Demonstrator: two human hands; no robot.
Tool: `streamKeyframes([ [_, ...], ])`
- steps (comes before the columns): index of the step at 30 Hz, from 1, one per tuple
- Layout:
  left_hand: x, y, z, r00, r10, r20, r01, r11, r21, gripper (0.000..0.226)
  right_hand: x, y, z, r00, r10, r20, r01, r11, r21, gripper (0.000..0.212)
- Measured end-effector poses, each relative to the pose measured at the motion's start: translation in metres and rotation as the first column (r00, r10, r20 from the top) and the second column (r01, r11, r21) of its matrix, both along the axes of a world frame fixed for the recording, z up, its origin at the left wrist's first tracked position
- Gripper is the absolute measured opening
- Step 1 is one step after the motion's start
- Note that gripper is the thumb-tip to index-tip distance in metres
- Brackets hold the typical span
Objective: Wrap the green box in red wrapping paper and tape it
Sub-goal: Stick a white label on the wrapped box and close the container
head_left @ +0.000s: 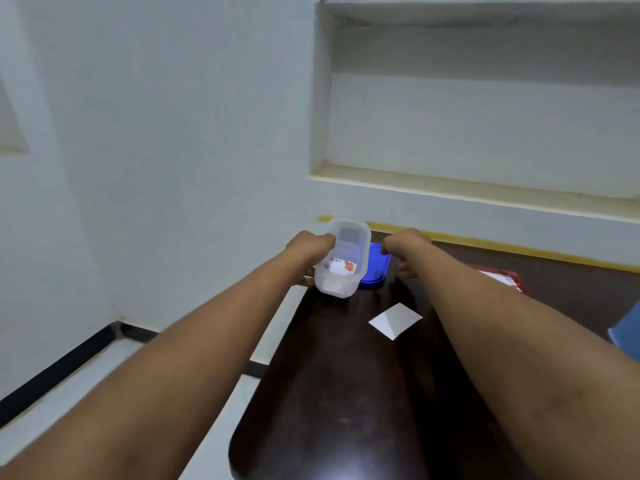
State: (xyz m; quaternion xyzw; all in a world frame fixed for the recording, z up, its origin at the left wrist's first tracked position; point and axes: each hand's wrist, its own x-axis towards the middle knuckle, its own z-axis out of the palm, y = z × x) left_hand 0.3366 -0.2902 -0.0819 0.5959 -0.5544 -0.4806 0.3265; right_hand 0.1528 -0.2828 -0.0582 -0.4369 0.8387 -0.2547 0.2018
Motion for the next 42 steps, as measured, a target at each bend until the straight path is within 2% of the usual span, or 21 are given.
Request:
streamKeyframes([
  [2, 0.010, -0.004, -0.002, 0.987, 0.039, -0.158, -0.028, 0.997, 0.071, 0.037, 0.007, -0.012, -0.007, 0.999, 0.017, -0.027, -0.014, 0.994, 0.108, 0.038],
  [5, 0.020, -0.013, -0.013, 0.959, 0.057, -0.277, -0.028, 0.994, 0.104, 0.051, 0.014, -0.034, -0.026, 0.995, 0.007, -0.098, 0.015, 0.976, 0.219, 0.084],
  [7, 0.023, -0.019, -0.021, 0.945, 0.070, -0.318, -0.041, 0.994, 0.098, 0.066, 0.017, -0.045, -0.036, 0.993, 0.029, -0.118, -0.004, 0.977, 0.212, 0.093],
  [9, 0.023, -0.024, -0.026, 0.933, 0.067, -0.354, -0.039, 0.996, 0.085, 0.072, 0.020, -0.046, -0.034, 0.999, 0.025, -0.047, -0.017, 0.984, 0.176, 0.083],
  [11, 0.021, -0.025, -0.027, 0.916, 0.061, -0.397, -0.030, 0.996, 0.083, 0.075, 0.018, -0.046, -0.033, 0.991, -0.023, 0.133, 0.007, 0.993, 0.115, 0.072],
  [14, 0.021, -0.026, -0.027, 0.885, 0.062, -0.461, -0.023, 0.996, 0.089, 0.080, 0.017, -0.037, -0.020, 0.925, -0.043, 0.378, 0.078, 0.994, -0.077, 0.051],
  [16, 0.019, -0.026, -0.028, 0.857, 0.073, -0.509, -0.036, 0.996, 0.083, 0.078, 0.019, -0.028, -0.003, 0.910, 0.009, 0.414, 0.076, 0.979, -0.188, 0.039],
  [18, 0.013, -0.024, -0.023, 0.824, 0.090, -0.560, -0.064, 0.996, 0.066, 0.079, 0.023, -0.015, 0.017, 0.909, 0.107, 0.404, -0.007, 0.970, -0.243, 0.041],
  [21, -0.002, -0.017, -0.007, 0.788, 0.081, -0.610, -0.078, 0.996, 0.032, 0.116, 0.037, 0.009, 0.034, 0.885, 0.272, 0.379, -0.160, 0.940, -0.301, 0.034],
  [23, -0.014, -0.011, 0.003, 0.762, 0.060, -0.645, -0.071, 0.997, 0.009, 0.128, 0.046, 0.025, 0.037, 0.852, 0.367, 0.374, -0.242, 0.909, -0.340, 0.041],
  [26, -0.028, 0.001, 0.017, 0.686, -0.033, -0.727, -0.011, 0.998, -0.056, 0.114, 0.049, 0.040, 0.038, 0.850, 0.380, 0.365, -0.218, 0.884, -0.414, 0.077],
  [30, -0.041, 0.016, 0.032, 0.651, -0.168, -0.740, 0.029, 0.980, -0.197, 0.069, 0.043, 0.070, 0.041, 0.893, 0.393, 0.218, -0.245, 0.832, -0.497, 0.069],
  [34, -0.052, 0.039, 0.046, 0.639, -0.274, -0.719, 0.042, 0.946, -0.322, 0.045, 0.032, 0.092, 0.047, 0.909, 0.389, 0.152, -0.247, 0.794, -0.555, 0.067],
  [38, -0.064, 0.060, 0.060, 0.641, -0.335, -0.691, 0.041, 0.913, -0.405, 0.038, 0.019, 0.110, 0.057, 0.916, 0.380, 0.131, -0.231, 0.764, -0.603, 0.067],
  [42, -0.075, 0.076, 0.071, 0.657, -0.320, -0.683, 0.027, 0.915, -0.404, 0.052, 0.008, 0.125, 0.067, 0.900, 0.389, 0.195, -0.172, 0.730, -0.662, 0.063],
])
